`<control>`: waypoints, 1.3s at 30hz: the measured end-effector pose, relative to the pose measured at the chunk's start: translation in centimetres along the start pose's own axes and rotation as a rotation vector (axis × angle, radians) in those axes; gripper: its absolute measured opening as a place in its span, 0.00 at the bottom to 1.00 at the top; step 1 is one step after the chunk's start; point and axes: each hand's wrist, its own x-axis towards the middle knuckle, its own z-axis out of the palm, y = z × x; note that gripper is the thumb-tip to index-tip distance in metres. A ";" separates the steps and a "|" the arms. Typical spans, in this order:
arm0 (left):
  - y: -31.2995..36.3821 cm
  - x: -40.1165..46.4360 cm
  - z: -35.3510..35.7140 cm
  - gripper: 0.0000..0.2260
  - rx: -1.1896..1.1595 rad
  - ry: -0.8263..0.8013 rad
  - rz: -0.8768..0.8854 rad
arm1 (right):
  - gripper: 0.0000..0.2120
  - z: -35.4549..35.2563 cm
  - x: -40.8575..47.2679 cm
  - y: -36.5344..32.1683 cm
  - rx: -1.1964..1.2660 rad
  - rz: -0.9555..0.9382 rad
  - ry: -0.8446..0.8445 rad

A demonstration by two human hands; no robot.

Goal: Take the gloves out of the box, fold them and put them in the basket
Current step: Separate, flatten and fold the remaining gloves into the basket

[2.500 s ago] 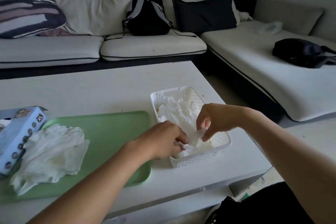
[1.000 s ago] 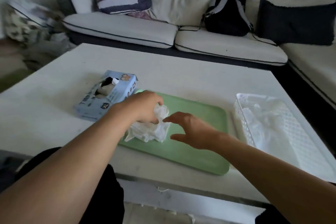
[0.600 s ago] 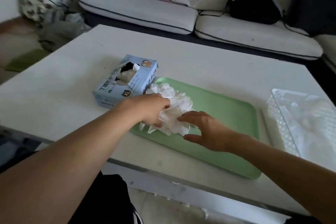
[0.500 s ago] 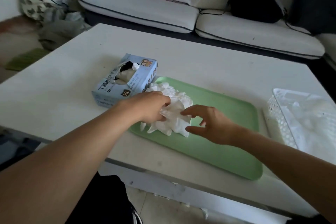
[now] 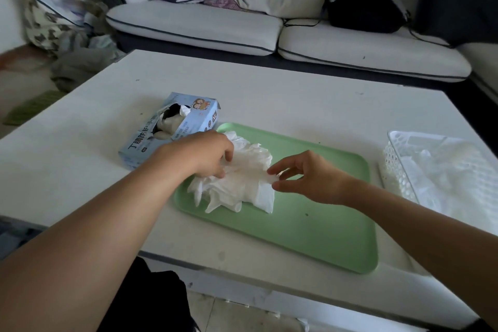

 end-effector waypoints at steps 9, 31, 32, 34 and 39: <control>1.3 0.5 -1.3 0.05 -0.423 0.255 0.060 | 0.28 2.7 -0.1 0.0 -0.261 -0.105 -0.232; 9.0 2.0 -4.9 0.11 -2.230 0.007 -0.067 | 0.19 -5.8 -1.8 -3.2 0.598 0.056 0.375; 9.2 2.2 -4.9 0.11 -2.292 0.010 -0.068 | 0.20 -6.0 -2.1 -3.0 0.645 0.076 0.392; 9.5 2.4 -5.0 0.10 -2.349 0.033 -0.095 | 0.27 -6.9 -2.7 -3.0 0.778 0.115 0.444; 11.0 2.4 -4.1 0.24 -1.450 0.401 -0.116 | 0.24 -9.1 -4.5 -2.6 0.945 0.092 0.553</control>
